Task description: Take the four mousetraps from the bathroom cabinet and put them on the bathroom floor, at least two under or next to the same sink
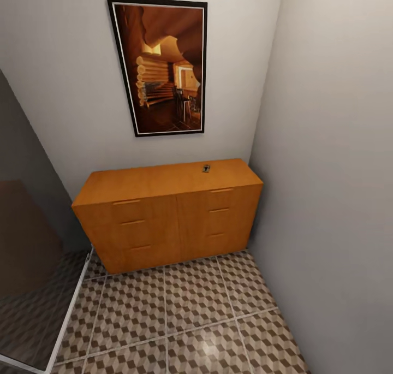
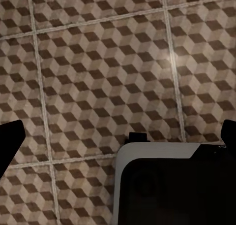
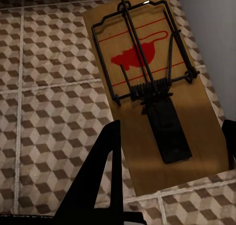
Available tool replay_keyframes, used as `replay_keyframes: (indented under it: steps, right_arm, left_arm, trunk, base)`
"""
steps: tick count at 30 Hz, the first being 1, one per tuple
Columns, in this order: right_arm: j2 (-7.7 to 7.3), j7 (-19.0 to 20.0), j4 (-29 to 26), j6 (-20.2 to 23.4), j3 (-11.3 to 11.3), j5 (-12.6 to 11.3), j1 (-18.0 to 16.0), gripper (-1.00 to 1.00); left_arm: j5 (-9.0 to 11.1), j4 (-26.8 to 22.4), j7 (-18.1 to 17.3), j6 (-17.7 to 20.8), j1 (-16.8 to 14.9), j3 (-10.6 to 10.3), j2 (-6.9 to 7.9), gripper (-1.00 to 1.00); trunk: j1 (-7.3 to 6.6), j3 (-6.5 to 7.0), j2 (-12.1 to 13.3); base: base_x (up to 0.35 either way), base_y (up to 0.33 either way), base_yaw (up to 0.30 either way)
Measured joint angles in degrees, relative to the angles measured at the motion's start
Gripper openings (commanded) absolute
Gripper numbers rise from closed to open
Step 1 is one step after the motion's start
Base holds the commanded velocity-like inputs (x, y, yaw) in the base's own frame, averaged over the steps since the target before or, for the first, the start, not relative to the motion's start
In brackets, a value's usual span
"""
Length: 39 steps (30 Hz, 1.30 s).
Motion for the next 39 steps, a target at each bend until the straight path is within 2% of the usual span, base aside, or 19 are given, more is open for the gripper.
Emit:
replay_keyframes:
  steps: [6, 8, 9, 10, 12, 13, 14, 16, 17, 18, 20, 22, 23, 25, 27, 31, 32, 35, 39]
  right_arm:
    - [-0.01, -0.03, 0.01, 0.06, -0.04, 0.00, 0.00, -1.00]
    - [0.00, 0.00, 0.00, 0.13, -0.02, 0.00, 0.00, -1.00]
    - [0.00, 0.01, 0.00, 0.14, -0.02, 0.00, 0.00, -1.00]
    - [0.00, 0.01, -0.01, 0.15, -0.01, 0.00, 0.00, -1.00]
    - [0.00, 0.02, 0.00, 0.17, 0.01, 0.00, 0.00, -1.00]
    - [0.00, 0.02, 0.01, 0.21, 0.02, 0.00, 0.00, -1.00]
    - [0.00, 0.02, 0.00, 0.23, 0.01, 0.00, 0.00, -1.00]
    - [0.00, 0.02, 0.02, 0.24, 0.02, 0.00, 0.00, -1.00]
    - [0.00, 0.02, 0.01, 0.25, 0.02, 0.00, 0.00, -1.00]
    - [0.00, 0.02, 0.00, 0.24, 0.02, 0.00, 0.00, -1.00]
    - [0.00, 0.02, 0.01, 0.23, 0.02, -0.01, 0.00, -1.00]
    - [0.00, 0.02, 0.03, 0.25, 0.02, 0.00, 0.00, -1.00]
    - [0.00, 0.02, 0.02, 0.24, 0.02, 0.00, 0.00, -1.00]
    - [0.04, 0.02, 0.03, 0.24, 0.03, 0.00, 0.00, -1.00]
    - [0.07, 0.02, 0.02, 0.25, 0.02, 0.00, 0.00, -1.00]
    - [0.08, 0.02, 0.02, 0.28, 0.02, -0.01, 0.00, -1.00]
    - [0.09, 0.02, 0.02, 0.30, 0.02, 0.00, 0.00, -1.00]
    - [0.09, 0.02, 0.02, 0.34, 0.02, -0.01, 0.00, -1.00]
    - [0.09, 0.02, 0.02, 0.35, 0.02, 0.00, 0.00, -1.00]
  left_arm:
    - [0.07, -0.96, 0.31, 1.53, -0.03, 0.38, -0.26, 1.00]
    - [0.00, -3.85, 0.43, 6.60, -0.13, 0.45, -0.37, 1.00]
    - [-0.08, -6.70, 0.42, 11.89, -0.14, 0.46, -0.40, 1.00]
    - [-0.11, -8.61, 0.40, 15.28, -0.14, 0.48, -0.41, 1.00]
    - [-0.22, -18.53, 0.14, 30.43, -0.22, 0.43, -0.47, 1.00]
    - [-0.25, -26.64, -0.04, 42.40, -0.16, 0.45, -0.48, 1.00]
    - [-0.27, -35.69, -0.12, 50.28, -0.40, 0.38, -0.54, 1.00]
    - [-0.24, -49.61, -0.14, 63.56, -0.19, 0.18, -0.67, 1.00]
    - [-0.16, -59.11, -0.17, 72.09, -0.21, 0.00, -1.15, 1.00]
    - [-0.14, -64.01, -0.17, 74.90, -0.23, -0.02, -1.44, 1.00]
    - [0.03, -74.86, -0.14, 81.13, -0.74, -0.05, -3.22, 1.00]
    - [0.08, -81.34, -0.07, 83.49, -2.32, -0.06, -5.64, 1.00]
    - [-0.05, -82.31, -0.04, 83.85, -2.98, -0.05, -6.24, 1.00]
    - [0.00, -83.07, 0.03, 84.64, -6.36, -0.05, -7.61, 1.00]
    - [-0.04, -80.54, 0.09, 84.95, -9.97, -0.05, -8.13, 1.00]
    - [0.01, -64.94, 0.15, 85.17, -22.89, -0.02, -8.66, 1.00]
    - [0.04, -62.85, 0.13, 85.17, -24.73, -0.02, -8.71, 1.00]
    - [0.40, -54.47, 0.09, 85.22, -33.41, 0.01, -9.27, 1.00]
    - [0.90, -51.93, 0.04, 85.26, -37.58, 0.04, -9.69, 1.00]
  trunk:
    - [0.00, 0.00, 0.00]
    - [0.00, 0.00, 0.00]
    - [0.00, 0.00, 0.00]
    - [0.00, 0.00, 0.00]
    - [0.00, 0.01, 0.00]
    - [0.00, 0.00, 0.00]
    - [0.00, 0.02, 0.00]
    - [0.00, 0.02, 0.00]
    - [0.00, 0.02, 0.01]
    - [0.00, 0.01, -0.01]
    - [0.00, 0.02, 0.00]
    - [0.00, 0.01, 0.00]
    - [0.00, 0.01, 0.00]
    - [0.00, 0.01, 0.01]
    - [0.00, 0.01, 0.01]
    - [0.01, 0.02, 0.01]
    - [0.00, 0.01, 0.01]
    - [0.00, 0.02, 0.00]
    - [0.00, 0.01, 0.00]
  base:
    - [0.000, 0.000, 0.000]
    - [0.000, 0.000, 0.000]
    - [0.000, 0.000, 0.000]
    - [0.000, 0.000, 0.000]
    - [0.000, 0.000, 0.000]
    - [0.000, 0.000, 0.000]
    - [0.000, 0.000, 0.000]
    - [0.000, 0.000, 0.000]
    - [0.000, 0.000, 0.000]
    - [0.000, 0.000, 0.000]
    - [0.000, 0.000, 0.000]
    - [0.000, 0.000, 0.000]
    - [0.000, 0.000, 0.000]
    - [0.000, 0.000, 0.000]
    - [0.000, 0.000, 0.000]
    - [0.000, 0.000, 0.000]
    - [0.000, 0.000, 0.000]
    - [0.000, 0.000, 0.000]
    - [0.000, 0.000, 0.000]
